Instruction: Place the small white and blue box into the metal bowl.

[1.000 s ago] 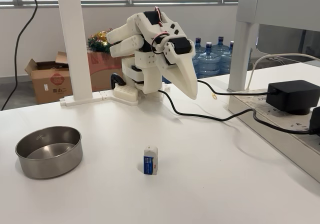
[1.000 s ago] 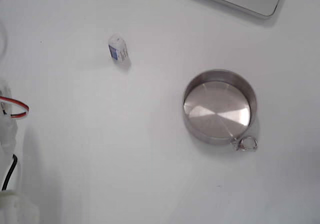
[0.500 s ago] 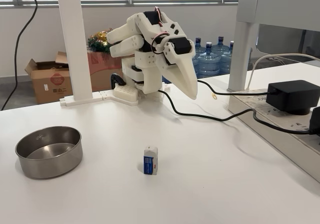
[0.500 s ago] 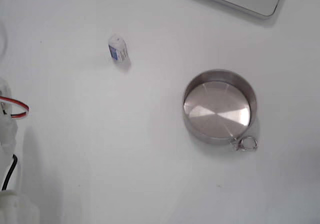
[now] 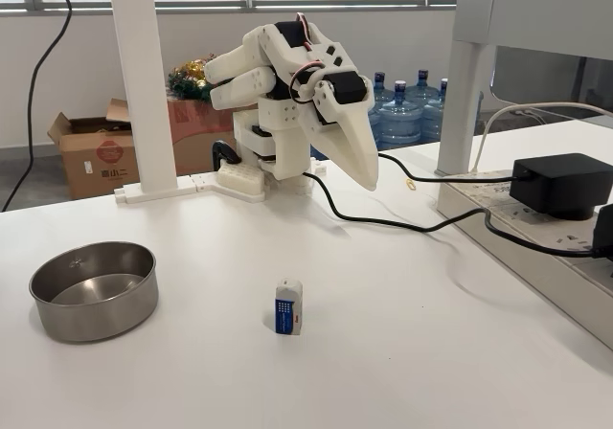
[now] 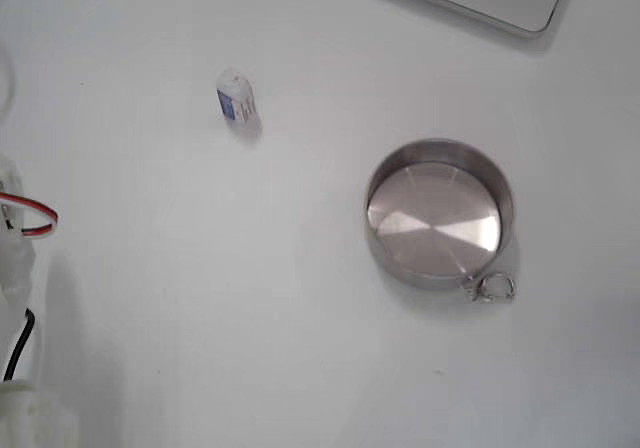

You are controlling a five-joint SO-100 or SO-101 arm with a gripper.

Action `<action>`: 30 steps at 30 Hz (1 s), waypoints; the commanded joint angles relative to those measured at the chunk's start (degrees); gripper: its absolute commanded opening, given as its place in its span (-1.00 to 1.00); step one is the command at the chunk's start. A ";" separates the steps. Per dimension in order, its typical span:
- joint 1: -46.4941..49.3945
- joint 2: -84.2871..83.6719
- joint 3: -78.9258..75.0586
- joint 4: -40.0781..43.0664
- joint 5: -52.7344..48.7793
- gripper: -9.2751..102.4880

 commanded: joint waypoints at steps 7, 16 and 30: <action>-0.35 0.88 2.55 0.09 0.18 -0.90; 0.53 0.88 2.55 0.18 -0.35 -0.90; 9.67 -26.28 2.55 -41.48 0.26 -0.90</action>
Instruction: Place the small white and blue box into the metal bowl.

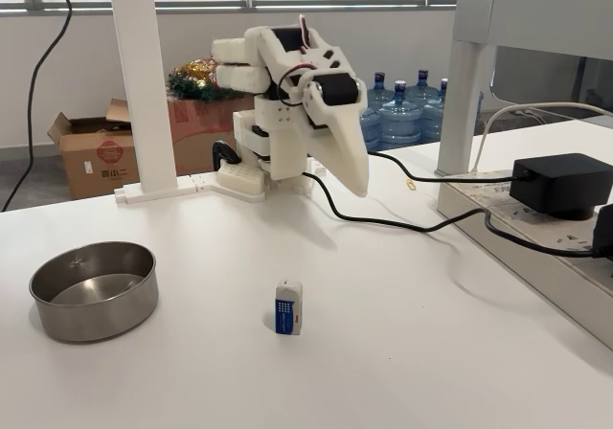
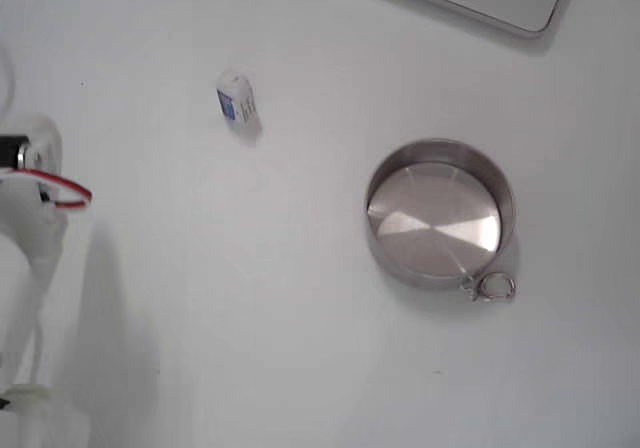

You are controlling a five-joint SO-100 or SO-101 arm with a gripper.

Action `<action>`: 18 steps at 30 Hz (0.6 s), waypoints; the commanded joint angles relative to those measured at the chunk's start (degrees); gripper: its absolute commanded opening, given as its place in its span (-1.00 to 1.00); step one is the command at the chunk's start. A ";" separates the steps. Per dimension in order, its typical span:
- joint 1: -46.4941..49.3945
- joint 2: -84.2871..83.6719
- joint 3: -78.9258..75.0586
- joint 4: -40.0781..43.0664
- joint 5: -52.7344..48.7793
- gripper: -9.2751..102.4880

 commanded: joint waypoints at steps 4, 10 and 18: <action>4.31 -19.42 3.16 -35.42 -0.44 -0.90; 7.29 -29.36 2.64 -50.36 9.32 -0.90; 15.47 -35.60 2.46 -55.11 48.34 -0.90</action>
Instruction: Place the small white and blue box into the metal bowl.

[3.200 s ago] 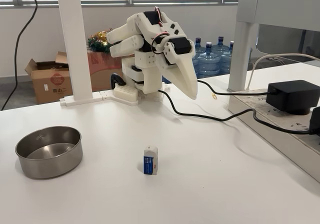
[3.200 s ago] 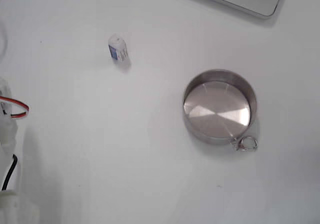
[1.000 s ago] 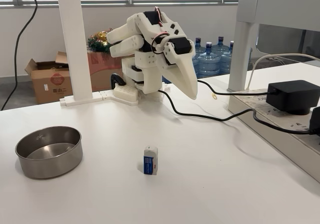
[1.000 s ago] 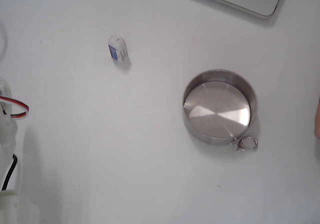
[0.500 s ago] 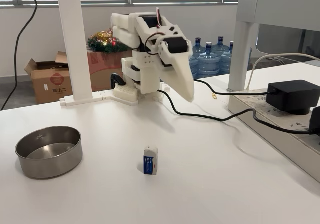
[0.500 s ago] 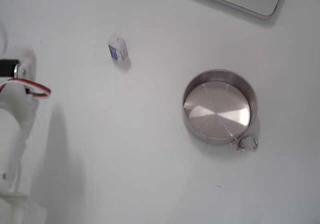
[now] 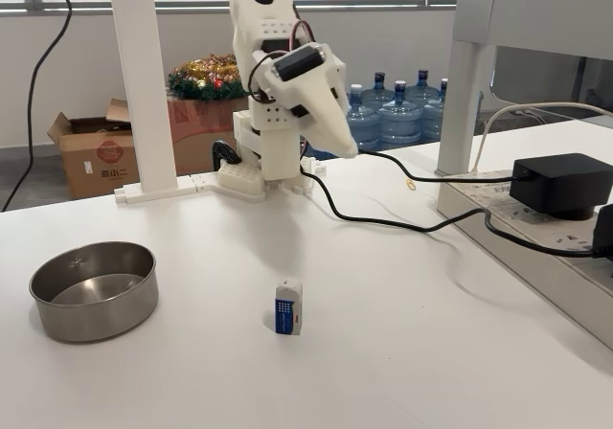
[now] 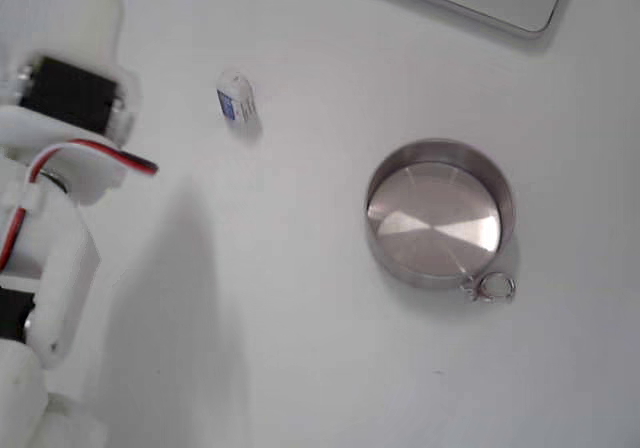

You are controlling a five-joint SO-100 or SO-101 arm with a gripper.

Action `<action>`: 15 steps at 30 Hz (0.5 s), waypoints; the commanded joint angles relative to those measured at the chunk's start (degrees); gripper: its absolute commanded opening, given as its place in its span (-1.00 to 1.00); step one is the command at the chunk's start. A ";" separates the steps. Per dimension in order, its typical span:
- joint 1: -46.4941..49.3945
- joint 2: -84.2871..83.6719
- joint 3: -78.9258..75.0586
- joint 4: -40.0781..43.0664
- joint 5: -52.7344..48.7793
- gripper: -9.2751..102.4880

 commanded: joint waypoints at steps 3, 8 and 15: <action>5.45 -3.25 2.81 -0.35 28.74 -0.90; 5.89 -14.85 2.72 -1.49 50.10 -0.90; 5.27 -20.57 2.72 -1.49 61.17 -0.90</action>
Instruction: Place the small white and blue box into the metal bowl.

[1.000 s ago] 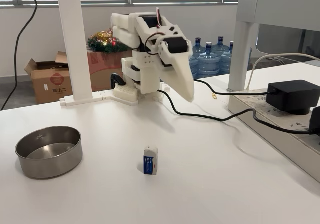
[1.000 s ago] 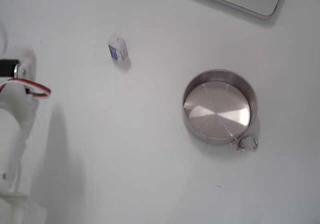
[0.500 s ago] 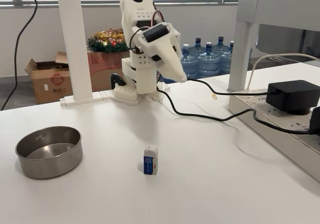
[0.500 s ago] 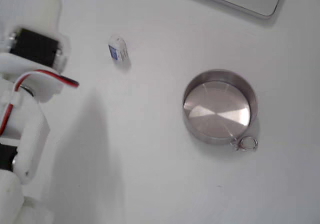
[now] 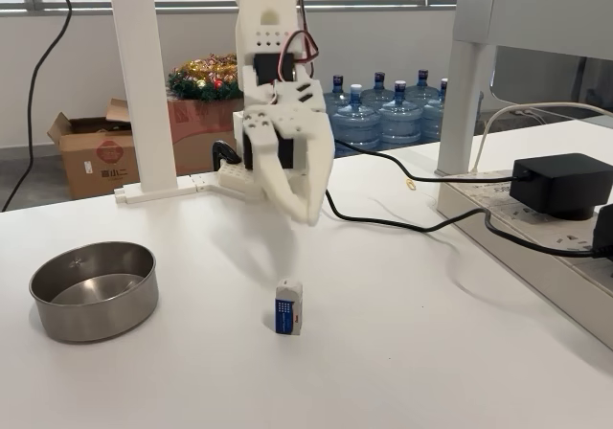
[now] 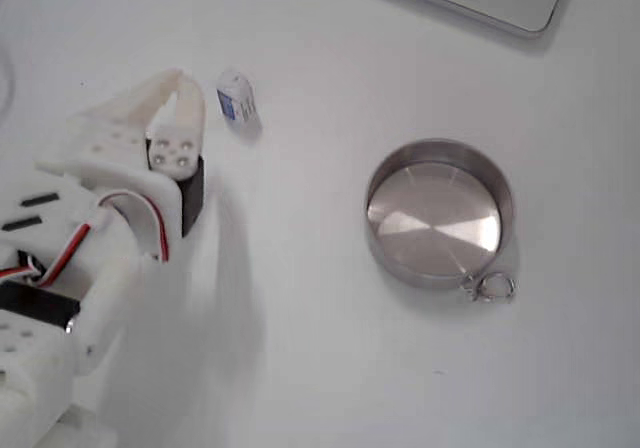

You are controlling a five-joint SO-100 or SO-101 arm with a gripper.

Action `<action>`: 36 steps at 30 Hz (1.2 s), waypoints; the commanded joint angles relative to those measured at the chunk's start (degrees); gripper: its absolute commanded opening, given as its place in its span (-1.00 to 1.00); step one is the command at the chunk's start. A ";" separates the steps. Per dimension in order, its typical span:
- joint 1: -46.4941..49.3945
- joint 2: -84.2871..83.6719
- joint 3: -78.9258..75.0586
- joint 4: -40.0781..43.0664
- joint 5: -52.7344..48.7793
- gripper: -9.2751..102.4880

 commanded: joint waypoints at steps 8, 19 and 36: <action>0.18 -1.41 2.81 -0.62 2.11 -0.90; 2.72 -1.49 2.81 -0.97 2.11 -0.69; 2.02 -16.70 -10.99 -1.14 2.81 -0.45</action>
